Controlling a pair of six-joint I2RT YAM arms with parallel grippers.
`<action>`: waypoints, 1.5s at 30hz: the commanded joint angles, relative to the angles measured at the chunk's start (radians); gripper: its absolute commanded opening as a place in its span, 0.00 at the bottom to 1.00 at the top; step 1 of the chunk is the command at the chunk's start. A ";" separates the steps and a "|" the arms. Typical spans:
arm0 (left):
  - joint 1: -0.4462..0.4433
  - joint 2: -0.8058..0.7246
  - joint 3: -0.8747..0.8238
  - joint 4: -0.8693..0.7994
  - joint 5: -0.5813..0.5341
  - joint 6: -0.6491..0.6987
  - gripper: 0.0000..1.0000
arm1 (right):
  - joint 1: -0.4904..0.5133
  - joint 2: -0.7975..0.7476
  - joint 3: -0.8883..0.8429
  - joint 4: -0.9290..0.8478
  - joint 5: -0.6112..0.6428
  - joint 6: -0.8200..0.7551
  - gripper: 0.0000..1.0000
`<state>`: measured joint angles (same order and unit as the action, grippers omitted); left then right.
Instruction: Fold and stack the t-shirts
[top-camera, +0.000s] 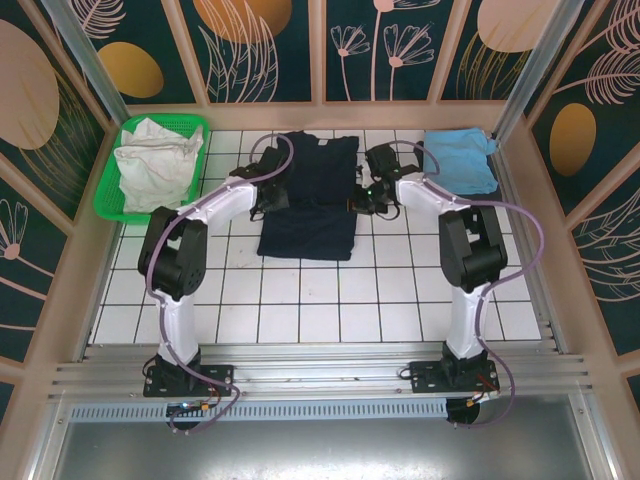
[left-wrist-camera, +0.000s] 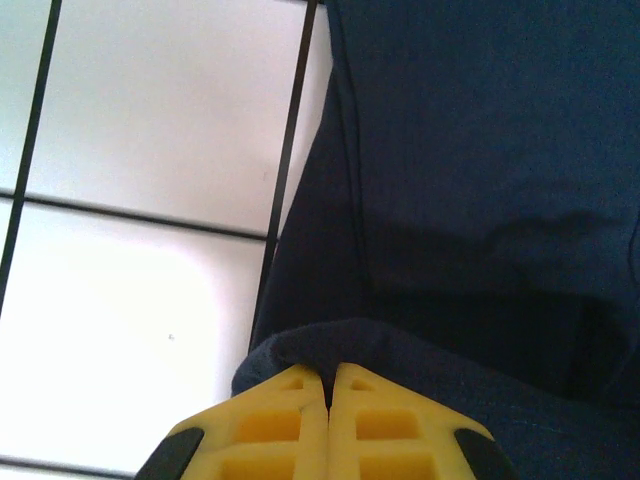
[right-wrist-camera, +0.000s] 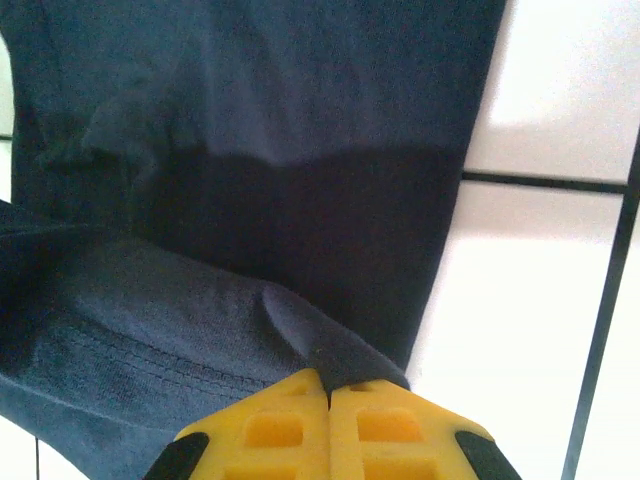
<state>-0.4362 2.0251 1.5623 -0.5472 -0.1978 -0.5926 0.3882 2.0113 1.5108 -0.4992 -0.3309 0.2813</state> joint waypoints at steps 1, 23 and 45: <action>0.020 0.058 0.097 -0.037 0.041 0.049 0.00 | -0.015 0.061 0.076 -0.063 -0.036 -0.040 0.02; 0.088 0.107 0.318 -0.146 0.003 0.111 0.60 | -0.012 0.016 0.213 -0.135 0.243 0.014 0.37; -0.026 -0.281 -0.720 0.330 0.323 -0.122 0.26 | 0.153 -0.171 -0.493 0.212 0.084 0.120 0.37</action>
<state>-0.3908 1.7481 0.9157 -0.1658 0.0612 -0.6552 0.5423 1.8866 1.1099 -0.1932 -0.2882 0.3817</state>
